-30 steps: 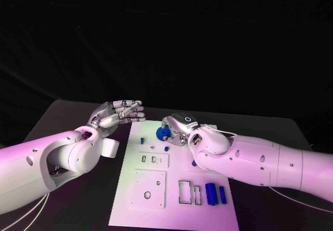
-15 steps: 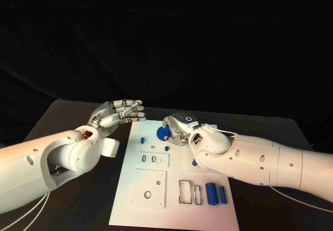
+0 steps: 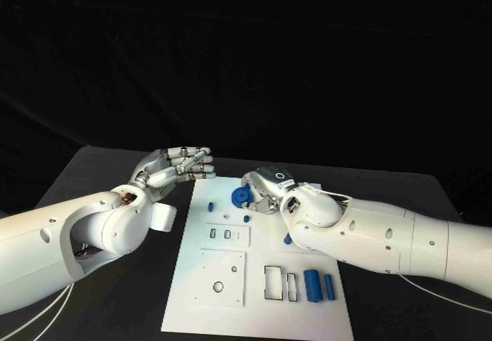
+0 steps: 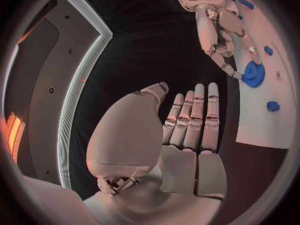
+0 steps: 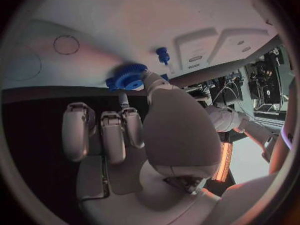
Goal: Assemble the parts on the task board
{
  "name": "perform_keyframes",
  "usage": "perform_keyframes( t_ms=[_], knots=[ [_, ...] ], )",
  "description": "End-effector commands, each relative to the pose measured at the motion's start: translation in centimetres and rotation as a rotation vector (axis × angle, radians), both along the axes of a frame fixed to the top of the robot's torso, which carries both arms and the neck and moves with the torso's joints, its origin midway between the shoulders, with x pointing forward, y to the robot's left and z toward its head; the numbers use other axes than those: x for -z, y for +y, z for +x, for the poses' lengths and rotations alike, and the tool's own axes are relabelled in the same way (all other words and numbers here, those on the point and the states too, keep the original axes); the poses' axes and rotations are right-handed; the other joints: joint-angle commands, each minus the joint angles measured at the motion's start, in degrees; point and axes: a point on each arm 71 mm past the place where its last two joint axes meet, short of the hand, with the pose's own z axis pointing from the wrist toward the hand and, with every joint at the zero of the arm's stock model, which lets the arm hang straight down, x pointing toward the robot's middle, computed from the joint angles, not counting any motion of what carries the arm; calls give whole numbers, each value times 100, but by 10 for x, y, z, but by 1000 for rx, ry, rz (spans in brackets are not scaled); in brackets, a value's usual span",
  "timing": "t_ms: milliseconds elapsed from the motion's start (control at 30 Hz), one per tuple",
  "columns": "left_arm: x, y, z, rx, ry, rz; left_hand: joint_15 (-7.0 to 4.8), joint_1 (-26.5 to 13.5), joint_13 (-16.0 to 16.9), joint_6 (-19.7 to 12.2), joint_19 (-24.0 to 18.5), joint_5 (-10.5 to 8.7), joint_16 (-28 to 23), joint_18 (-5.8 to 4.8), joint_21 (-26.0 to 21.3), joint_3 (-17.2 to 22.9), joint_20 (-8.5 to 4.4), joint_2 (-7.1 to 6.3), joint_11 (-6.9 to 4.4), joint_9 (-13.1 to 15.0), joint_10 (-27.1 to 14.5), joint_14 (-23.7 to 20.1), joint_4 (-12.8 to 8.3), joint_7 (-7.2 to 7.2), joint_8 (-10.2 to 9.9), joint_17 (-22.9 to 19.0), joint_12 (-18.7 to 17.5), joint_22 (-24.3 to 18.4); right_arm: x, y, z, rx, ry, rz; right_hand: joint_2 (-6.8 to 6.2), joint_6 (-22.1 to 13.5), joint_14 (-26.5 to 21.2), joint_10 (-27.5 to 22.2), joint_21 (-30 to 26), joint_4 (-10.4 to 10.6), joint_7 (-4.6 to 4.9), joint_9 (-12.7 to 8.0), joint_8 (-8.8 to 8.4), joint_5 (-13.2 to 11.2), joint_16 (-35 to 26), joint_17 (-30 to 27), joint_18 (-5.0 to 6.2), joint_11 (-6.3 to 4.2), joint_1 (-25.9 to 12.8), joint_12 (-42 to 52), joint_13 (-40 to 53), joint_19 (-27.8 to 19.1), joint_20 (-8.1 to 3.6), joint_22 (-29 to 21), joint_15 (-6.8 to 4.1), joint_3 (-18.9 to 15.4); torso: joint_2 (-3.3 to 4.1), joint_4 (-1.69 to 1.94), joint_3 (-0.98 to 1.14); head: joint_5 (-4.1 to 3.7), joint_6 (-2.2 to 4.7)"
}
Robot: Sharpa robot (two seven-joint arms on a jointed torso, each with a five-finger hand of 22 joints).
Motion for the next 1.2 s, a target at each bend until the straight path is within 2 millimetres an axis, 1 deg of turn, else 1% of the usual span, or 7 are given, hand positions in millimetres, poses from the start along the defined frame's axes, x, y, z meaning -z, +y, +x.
perform_keyframes(
  t_ms=[33, 100, 233, 367, 467, 800, 1200],
  knots=[
    [-1, -1, 0, 5, -8, -2, 48, -19, 1, -76, 12, 9, -53, 73, -37, 52, 37, 3, 14, -20, -76, -33, -13, 336, -53, 17, -42, -17, 3, 0, -1, -13, 28, -24, 73, 92, 511, 76, 29, 42, -21, 18, 43, 20, 33, 1171, -21, -12, -18, 54, 615, 42, 3, 313, 13, 21, -3, 0, 3, -14, 3],
    [-1, -1, 0, 3, -7, -1, 48, -19, 1, -78, 12, 9, -54, 73, -38, 53, 37, 3, 15, -21, -79, -34, -14, 336, -55, 18, -42, -18, 3, -1, -1, -12, 40, -23, 137, 175, 512, 95, 33, 48, -47, 22, 55, 243, 35, 1175, -22, -37, -83, 72, 638, 50, -19, 325, -11, 85, -3, -3, 4, -2, -3],
    [-1, -1, 0, 4, -7, -1, 49, -20, 1, -80, 11, 9, -55, 73, -38, 54, 37, 3, 16, -21, -81, -35, -14, 337, -56, 18, -42, -18, 5, -3, 0, -4, 64, -19, 203, 213, 517, 114, 54, 59, -55, 17, 44, 304, 41, 1197, -30, -46, -170, 92, 661, 71, -31, 356, -21, 154, 0, -2, 4, -6, -14],
    [-1, -1, 0, 4, -7, -2, 49, -21, 1, -81, 11, 9, -55, 73, -39, 56, 37, 3, 16, -22, -83, -35, -14, 338, -57, 19, -42, -18, 7, -6, 2, 9, 92, -18, 317, 272, 523, 137, 69, 62, -70, 0, 11, 466, 48, 1220, -36, -59, -491, 112, 688, 90, -45, 387, -33, 277, 1, -2, 3, -1, -17],
    [-1, -1, 0, 5, -7, -2, 49, -21, 1, -81, 11, 9, -55, 73, -39, 56, 37, 3, 16, -22, -83, -35, -14, 338, -57, 19, -42, -18, 8, -7, 3, 16, 103, -18, 336, 278, 524, 137, 67, 65, -71, -8, -7, 501, 49, 1224, -36, -60, -602, 111, 690, 91, -47, 390, -34, 315, -2, -2, 3, -7, -21],
    [-1, 0, 0, 6, -7, -2, 49, -21, 1, -81, 11, 9, -55, 73, -39, 56, 37, 3, 16, -22, -83, -35, -14, 338, -57, 19, -42, -18, 9, -13, 5, 33, 119, -25, 338, 276, 525, 138, 79, 56, -71, -10, -15, 521, 51, 1231, -40, -60, -615, 112, 692, 101, -48, 406, -34, 333, 1, -4, 1, 4, -2],
    [-1, 1, 0, 4, -7, -1, 52, -32, 2, -87, 10, 8, -59, 73, -41, 67, 40, 3, 21, -24, -97, -36, -15, 345, -65, 26, -40, -22, 8, -19, 3, 43, 112, -14, 335, 280, 526, 143, 86, 56, -72, -10, -15, 525, 52, 1236, -43, -61, -623, 118, 698, 108, -48, 415, -34, 338, -3, 3, 1, 2, -26]
  ],
)
